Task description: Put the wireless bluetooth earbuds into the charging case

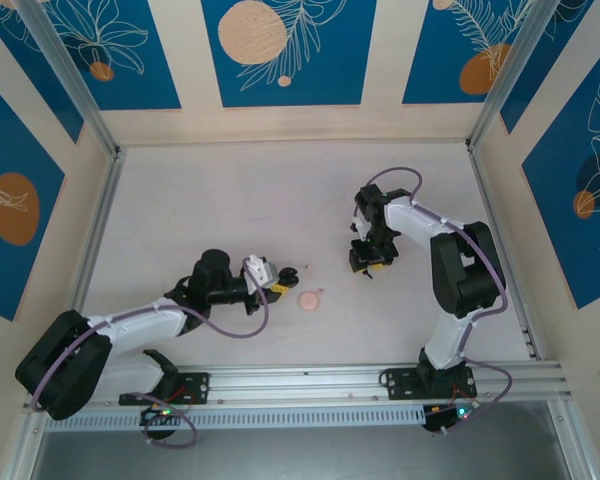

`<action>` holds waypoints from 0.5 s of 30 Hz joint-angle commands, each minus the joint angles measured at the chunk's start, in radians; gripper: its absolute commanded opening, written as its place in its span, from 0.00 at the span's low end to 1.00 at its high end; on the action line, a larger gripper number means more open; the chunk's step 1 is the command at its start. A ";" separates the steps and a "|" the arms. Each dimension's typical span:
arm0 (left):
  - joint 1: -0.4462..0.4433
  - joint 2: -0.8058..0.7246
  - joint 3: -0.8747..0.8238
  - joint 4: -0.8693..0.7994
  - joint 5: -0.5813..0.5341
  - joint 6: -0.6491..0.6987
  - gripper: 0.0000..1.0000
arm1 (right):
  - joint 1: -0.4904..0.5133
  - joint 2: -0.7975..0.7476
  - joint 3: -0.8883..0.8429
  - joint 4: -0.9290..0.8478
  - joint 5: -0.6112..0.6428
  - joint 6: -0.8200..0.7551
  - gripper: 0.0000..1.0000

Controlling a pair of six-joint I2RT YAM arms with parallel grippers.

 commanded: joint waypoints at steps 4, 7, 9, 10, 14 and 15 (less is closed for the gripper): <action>-0.007 -0.041 0.006 -0.035 -0.006 0.028 0.11 | -0.007 0.027 0.010 -0.043 0.000 -0.003 0.46; -0.007 -0.040 0.009 -0.038 -0.006 0.031 0.11 | -0.007 0.038 0.004 -0.042 -0.013 0.001 0.46; -0.007 -0.036 0.009 -0.035 -0.003 0.028 0.11 | -0.006 0.044 -0.002 -0.037 -0.021 0.004 0.46; -0.008 -0.034 0.009 -0.032 -0.001 0.028 0.11 | -0.007 0.047 -0.006 -0.034 -0.025 0.006 0.46; -0.008 -0.031 0.009 -0.029 0.001 0.026 0.11 | -0.006 0.057 -0.014 -0.032 -0.037 0.011 0.46; -0.006 -0.032 0.009 -0.029 0.001 0.027 0.11 | -0.007 0.059 -0.015 -0.032 -0.039 0.013 0.46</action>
